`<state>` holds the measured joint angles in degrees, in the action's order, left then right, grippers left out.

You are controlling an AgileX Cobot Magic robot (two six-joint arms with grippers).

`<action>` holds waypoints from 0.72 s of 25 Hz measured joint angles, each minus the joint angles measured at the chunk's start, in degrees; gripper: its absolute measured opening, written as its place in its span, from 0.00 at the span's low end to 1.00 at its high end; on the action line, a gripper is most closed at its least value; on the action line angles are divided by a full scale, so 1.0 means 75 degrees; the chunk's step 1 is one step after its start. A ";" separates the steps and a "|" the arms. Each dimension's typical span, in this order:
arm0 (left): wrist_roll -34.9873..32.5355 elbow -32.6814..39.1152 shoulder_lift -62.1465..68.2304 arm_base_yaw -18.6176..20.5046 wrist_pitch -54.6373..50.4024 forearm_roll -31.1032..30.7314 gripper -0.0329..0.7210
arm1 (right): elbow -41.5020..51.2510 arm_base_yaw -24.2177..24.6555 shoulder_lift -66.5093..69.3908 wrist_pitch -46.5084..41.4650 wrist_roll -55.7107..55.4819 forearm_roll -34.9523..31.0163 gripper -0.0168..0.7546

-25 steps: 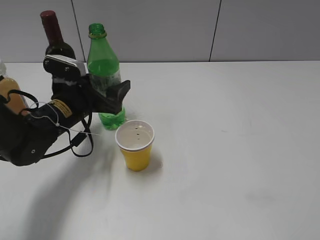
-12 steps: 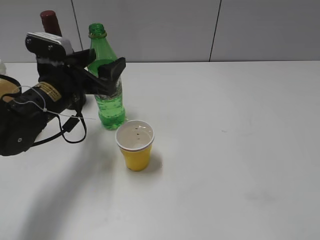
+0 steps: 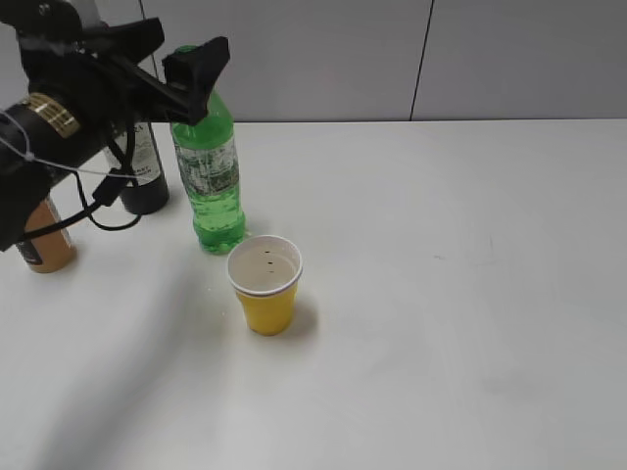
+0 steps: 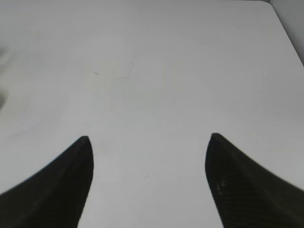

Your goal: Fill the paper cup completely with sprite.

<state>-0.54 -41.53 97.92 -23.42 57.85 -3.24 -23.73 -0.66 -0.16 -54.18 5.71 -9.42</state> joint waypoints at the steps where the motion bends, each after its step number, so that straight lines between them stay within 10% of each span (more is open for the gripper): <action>1: -0.0008 0.0006 -0.0246 0.0000 -0.0261 0.0000 0.90 | 0.0000 0.0000 0.0000 0.0000 0.0000 0.0000 0.75; 18: -0.0200 -0.0227 -0.4516 0.0436 -0.7619 -0.0434 0.86 | 0.0000 0.0000 0.0000 0.0002 -0.0008 0.0000 0.75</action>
<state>-2.04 -43.23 64.05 -20.15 0.71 -6.50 -23.73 -0.66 -0.16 -54.17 5.65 -9.42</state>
